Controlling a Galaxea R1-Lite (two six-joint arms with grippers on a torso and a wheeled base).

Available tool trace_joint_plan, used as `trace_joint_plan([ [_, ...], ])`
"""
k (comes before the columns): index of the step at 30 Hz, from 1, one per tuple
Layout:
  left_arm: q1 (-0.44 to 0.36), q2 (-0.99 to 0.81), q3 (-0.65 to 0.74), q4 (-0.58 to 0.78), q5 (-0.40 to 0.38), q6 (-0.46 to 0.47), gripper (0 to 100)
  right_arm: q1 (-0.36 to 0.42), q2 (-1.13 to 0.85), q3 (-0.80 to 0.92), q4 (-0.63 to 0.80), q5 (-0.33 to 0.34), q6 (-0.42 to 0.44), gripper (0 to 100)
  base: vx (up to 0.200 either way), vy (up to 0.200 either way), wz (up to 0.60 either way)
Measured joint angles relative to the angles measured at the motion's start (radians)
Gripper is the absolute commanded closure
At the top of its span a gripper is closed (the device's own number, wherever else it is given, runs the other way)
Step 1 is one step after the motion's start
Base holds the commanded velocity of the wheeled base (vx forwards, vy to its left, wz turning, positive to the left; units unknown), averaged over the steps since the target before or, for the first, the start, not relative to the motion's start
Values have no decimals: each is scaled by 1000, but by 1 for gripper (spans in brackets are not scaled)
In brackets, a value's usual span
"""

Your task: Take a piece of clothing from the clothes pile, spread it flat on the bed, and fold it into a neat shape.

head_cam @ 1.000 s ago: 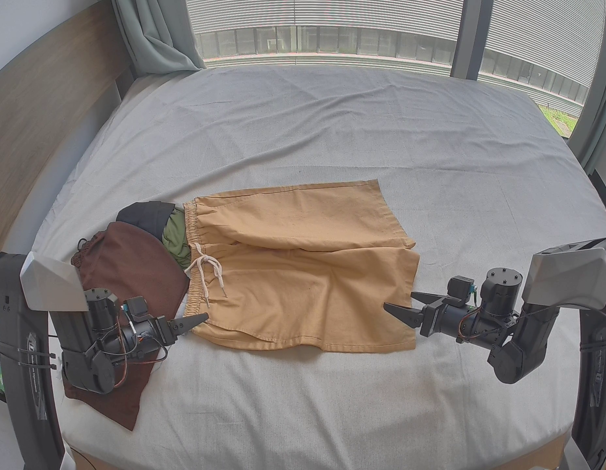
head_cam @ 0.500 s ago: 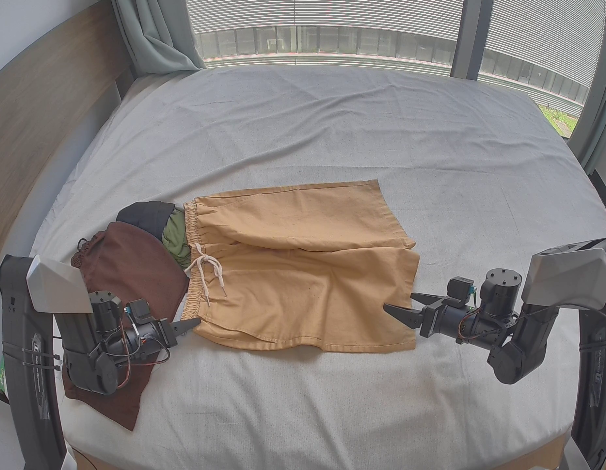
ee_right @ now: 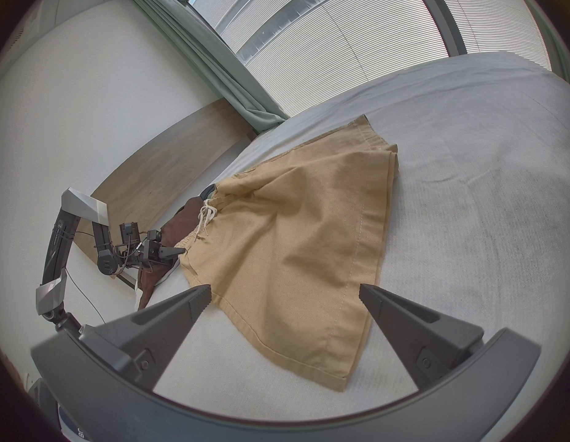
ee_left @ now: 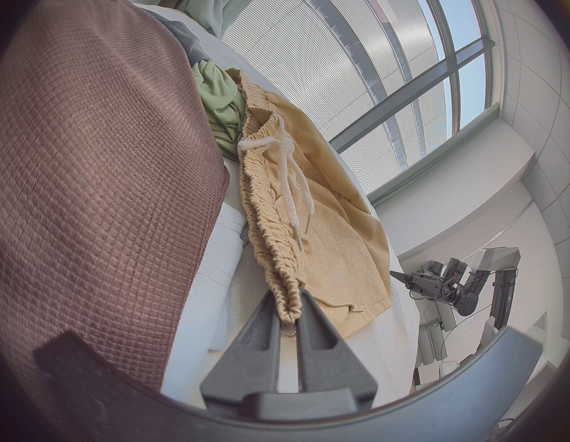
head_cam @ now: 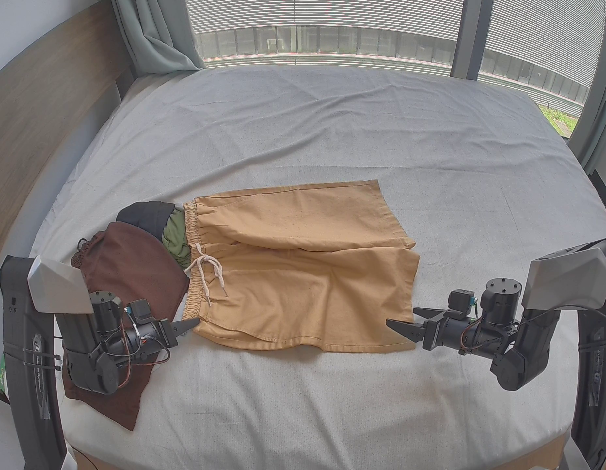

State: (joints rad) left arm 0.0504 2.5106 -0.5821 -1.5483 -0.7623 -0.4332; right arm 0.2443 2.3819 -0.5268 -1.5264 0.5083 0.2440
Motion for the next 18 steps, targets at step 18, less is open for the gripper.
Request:
trace_joint_plan([
  [18,2,7,-5,-1,-1,3,100,-18,53,49,1,1,-1,0,0,0,0],
])
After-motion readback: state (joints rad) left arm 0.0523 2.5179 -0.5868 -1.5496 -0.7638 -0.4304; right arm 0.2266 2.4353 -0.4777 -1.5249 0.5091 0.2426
